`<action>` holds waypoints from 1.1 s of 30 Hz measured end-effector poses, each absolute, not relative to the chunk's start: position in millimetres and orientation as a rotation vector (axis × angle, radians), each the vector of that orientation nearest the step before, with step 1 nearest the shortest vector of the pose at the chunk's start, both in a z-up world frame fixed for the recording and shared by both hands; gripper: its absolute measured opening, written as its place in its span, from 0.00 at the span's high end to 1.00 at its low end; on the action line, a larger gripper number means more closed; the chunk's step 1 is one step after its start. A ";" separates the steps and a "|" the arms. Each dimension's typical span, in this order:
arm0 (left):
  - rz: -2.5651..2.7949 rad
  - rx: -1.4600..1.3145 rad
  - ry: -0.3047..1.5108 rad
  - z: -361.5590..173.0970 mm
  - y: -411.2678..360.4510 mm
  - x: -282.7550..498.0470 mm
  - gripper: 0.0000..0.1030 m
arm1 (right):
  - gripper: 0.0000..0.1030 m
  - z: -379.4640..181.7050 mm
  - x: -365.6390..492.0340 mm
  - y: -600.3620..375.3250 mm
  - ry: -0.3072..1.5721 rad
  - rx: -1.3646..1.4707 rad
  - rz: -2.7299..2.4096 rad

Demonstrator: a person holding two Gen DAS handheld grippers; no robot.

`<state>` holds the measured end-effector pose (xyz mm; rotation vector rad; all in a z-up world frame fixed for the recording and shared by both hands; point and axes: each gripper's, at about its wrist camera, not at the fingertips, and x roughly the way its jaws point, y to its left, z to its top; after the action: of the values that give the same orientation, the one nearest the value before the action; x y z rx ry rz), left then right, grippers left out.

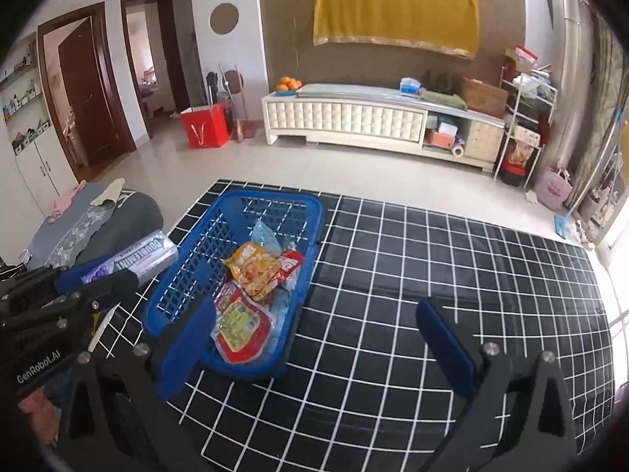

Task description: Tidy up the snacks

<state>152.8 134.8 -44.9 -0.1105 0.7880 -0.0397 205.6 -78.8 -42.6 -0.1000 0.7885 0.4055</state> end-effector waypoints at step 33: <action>-0.034 -0.081 0.829 -79.5 129.1 180.0 0.20 | 0.00 -61.7 219.6 -90.3 0.855 -0.070 0.414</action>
<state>180.0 129.1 -79.5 -0.0813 0.8286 -0.0338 219.6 -90.3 -61.7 -0.0698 0.8545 0.4136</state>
